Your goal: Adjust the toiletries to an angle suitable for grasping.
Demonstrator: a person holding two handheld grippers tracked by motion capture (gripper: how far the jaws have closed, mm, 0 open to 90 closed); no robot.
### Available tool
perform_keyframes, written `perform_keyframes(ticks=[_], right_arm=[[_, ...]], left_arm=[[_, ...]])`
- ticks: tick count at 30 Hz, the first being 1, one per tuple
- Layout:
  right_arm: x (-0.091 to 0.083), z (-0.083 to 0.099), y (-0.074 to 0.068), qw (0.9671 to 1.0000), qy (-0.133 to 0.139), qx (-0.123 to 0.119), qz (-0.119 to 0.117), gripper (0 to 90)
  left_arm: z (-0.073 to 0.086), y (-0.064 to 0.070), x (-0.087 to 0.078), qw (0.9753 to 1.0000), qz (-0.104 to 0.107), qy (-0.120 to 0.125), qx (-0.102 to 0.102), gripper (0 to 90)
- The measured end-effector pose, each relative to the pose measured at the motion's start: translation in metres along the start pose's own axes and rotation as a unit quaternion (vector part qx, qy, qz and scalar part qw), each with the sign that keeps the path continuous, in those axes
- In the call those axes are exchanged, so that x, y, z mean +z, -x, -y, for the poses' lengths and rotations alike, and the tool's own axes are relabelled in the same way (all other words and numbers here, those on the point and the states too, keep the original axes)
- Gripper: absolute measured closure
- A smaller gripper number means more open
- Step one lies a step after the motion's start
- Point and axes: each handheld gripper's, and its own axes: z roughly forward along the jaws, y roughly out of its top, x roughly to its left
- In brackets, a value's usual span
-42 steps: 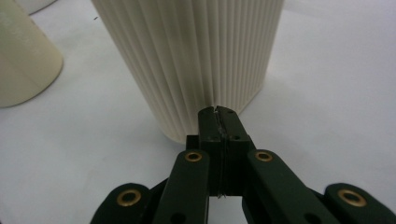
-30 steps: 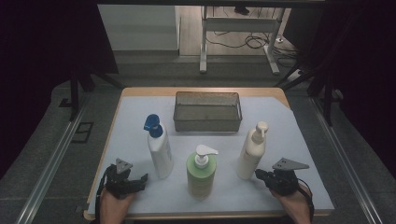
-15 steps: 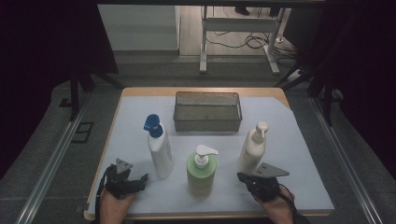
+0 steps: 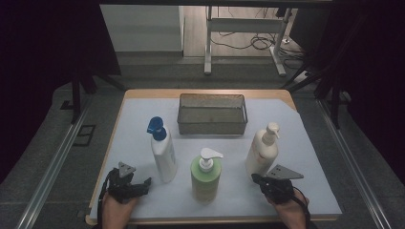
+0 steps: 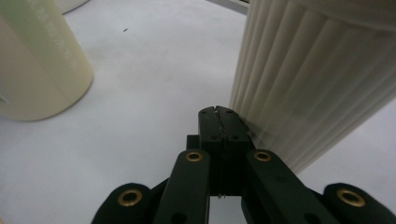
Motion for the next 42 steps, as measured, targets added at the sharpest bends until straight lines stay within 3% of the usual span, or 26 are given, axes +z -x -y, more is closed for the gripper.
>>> perform_keyframes(ticks=[9,13,18,19,22,23,30,42], right_arm=[[-0.009,0.010,0.024,0.9996,-0.011,0.018,0.017,89.4],[-0.009,0.009,0.024,0.9996,-0.014,0.018,0.015,88.5],[-0.022,0.005,0.020,0.9997,0.008,0.020,0.010,81.6],[-0.033,0.002,0.021,0.9993,0.021,0.028,0.012,75.8],[-0.043,0.000,0.022,0.9988,0.031,0.032,0.021,70.5],[-0.049,-0.002,0.025,0.9986,0.030,0.036,0.025,63.0],[-0.053,-0.015,0.033,0.9975,0.030,0.052,0.037,44.3],[-0.049,-0.034,0.038,0.9975,0.022,0.050,0.045,35.1]], left_arm=[[0.000,0.000,0.000,1.0000,0.000,0.000,0.000,12.3],[0.000,0.000,0.000,1.0000,0.000,0.000,0.000,12.3],[0.000,0.000,0.000,1.0000,0.000,0.001,0.000,12.3],[0.000,0.000,0.000,1.0000,-0.001,0.002,0.000,12.3],[0.000,0.000,0.000,1.0000,-0.001,0.002,0.000,12.3],[0.000,0.000,0.000,1.0000,-0.001,0.001,0.000,12.3],[0.000,0.000,0.000,1.0000,0.000,0.002,0.000,12.3],[0.000,0.000,0.000,1.0000,0.000,0.001,0.000,12.3]])
